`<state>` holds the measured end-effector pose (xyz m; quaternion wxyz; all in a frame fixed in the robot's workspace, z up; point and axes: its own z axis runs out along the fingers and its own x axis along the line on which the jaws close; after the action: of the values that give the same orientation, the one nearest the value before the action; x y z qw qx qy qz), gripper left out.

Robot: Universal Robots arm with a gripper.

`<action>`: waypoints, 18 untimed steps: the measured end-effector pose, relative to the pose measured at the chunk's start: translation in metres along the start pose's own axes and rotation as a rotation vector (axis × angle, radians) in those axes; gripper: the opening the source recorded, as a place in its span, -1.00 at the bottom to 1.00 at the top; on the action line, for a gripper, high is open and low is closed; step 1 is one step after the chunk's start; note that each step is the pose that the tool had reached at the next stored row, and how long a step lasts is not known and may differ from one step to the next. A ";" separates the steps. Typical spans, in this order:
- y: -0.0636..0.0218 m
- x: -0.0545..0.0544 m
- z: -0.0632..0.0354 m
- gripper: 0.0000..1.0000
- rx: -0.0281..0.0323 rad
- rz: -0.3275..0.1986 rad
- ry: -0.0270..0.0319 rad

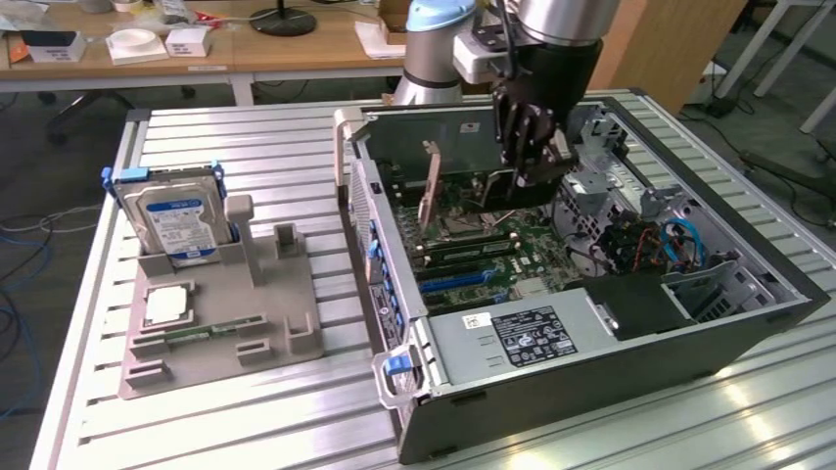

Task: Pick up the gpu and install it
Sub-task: 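Insert the gpu into the slot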

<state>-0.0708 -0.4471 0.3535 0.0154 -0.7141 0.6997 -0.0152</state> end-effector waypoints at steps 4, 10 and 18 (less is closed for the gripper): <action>0.0053 0.001 0.0056 -0.47 0.0000 0.001 0.0002; 0.0093 0.002 0.0137 -0.47 0.0000 0.010 0.0006; 0.0100 0.007 0.0222 -0.47 -0.0001 0.008 0.0005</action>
<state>-0.0796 -0.4547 0.3309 0.0153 -0.7114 0.7025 -0.0152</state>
